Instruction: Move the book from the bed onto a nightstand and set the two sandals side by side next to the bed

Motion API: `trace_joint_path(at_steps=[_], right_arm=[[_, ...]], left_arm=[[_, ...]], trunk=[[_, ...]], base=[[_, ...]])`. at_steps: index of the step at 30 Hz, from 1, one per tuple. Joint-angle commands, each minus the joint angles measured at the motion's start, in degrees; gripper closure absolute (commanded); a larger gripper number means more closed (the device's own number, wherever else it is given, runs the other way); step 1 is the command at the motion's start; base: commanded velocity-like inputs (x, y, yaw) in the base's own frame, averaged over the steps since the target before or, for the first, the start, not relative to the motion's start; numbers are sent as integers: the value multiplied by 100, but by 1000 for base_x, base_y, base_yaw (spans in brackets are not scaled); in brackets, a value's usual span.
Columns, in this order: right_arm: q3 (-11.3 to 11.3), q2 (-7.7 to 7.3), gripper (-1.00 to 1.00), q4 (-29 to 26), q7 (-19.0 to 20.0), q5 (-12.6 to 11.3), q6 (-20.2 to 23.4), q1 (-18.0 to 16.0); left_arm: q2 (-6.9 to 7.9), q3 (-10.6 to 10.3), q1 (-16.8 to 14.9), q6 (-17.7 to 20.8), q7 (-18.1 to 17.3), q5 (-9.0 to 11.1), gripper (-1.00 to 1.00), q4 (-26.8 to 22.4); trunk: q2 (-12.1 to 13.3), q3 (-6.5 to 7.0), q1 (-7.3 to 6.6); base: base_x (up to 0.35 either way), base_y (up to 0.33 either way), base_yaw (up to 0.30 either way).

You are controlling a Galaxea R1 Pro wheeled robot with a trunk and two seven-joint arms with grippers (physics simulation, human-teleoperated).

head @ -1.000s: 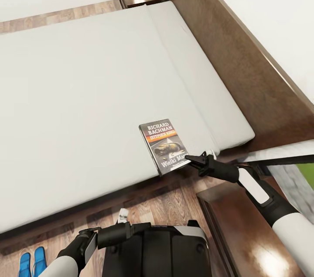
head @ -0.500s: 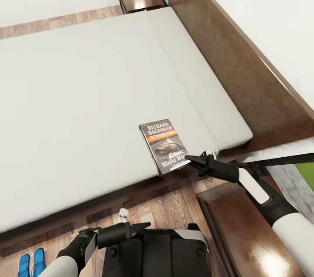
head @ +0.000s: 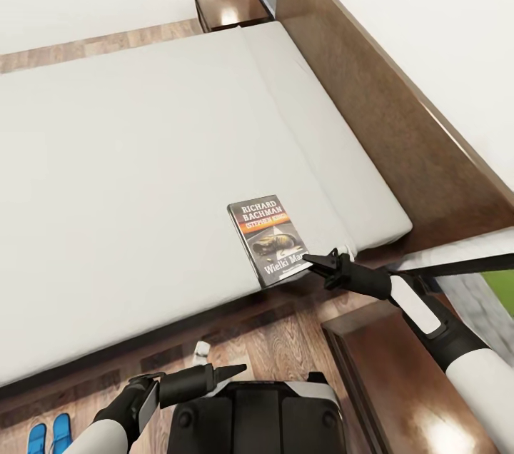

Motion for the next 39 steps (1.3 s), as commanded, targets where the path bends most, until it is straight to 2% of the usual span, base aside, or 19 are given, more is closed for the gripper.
trace_joint_path(at_steps=[1, 39], right_arm=[[16, -6, 100, 3, 11, -19, 17, -5], [11, -10, 100, 18, -4, 6, 17, -5]], left_arm=[[-8, 48, -2, 60, -35, -60, -100, -9], [1, 56, -2, 54, -17, -69, -100, -17]], trunk=[[-9, 3, 4], [-9, 358, 4]], base=[[0, 0, 0], [0, 0, 0]])
